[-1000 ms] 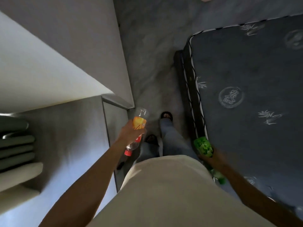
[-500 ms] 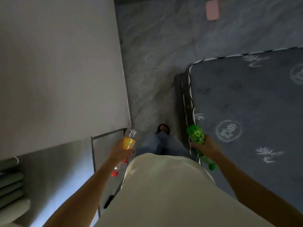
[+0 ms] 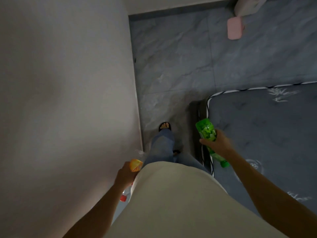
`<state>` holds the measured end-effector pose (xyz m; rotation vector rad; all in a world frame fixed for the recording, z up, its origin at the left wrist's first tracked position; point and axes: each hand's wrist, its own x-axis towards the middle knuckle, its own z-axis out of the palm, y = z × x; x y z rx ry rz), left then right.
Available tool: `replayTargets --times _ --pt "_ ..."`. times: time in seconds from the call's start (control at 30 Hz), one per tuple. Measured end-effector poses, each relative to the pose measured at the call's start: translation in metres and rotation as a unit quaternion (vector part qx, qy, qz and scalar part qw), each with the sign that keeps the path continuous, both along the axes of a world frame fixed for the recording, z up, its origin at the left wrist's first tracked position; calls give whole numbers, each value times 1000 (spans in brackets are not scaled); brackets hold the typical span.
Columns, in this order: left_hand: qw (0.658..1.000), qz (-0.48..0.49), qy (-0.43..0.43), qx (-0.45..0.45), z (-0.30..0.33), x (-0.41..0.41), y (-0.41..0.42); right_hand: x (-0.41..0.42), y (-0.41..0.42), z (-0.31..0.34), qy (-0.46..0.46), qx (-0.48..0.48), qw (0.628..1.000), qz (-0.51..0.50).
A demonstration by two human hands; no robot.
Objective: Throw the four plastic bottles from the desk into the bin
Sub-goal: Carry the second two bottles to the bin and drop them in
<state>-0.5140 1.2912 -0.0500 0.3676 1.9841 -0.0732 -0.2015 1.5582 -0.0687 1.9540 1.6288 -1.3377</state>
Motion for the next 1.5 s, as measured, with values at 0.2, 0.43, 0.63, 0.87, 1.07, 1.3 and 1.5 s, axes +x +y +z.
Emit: replayTargets --times 0.2,0.43,0.63,0.87,1.07,1.3,1.5 --pt "999 -23 8 37 8 -53 131 10 20 -4 -34 -51 997 -44" --pt "989 -74 -7 125 18 -76 302 31 51 -1 -76 -85 987 -114" --pt "979 -150 -16 134 10 -68 423 26 132 -14 -62 -88 978 -178" --pt "976 -202 1 84 11 -79 493 10 260 -17 -17 -65 977 -203" --pt "974 -225 2 -5 13 -88 541 -1 369 -8 11 3 974 -227" --pt "956 -293 -3 1 3 -92 653 5 458 -4 4 27 964 -266" --pt "939 -335 -58 54 9 -58 791 24 473 4 -12 -31 946 -322"
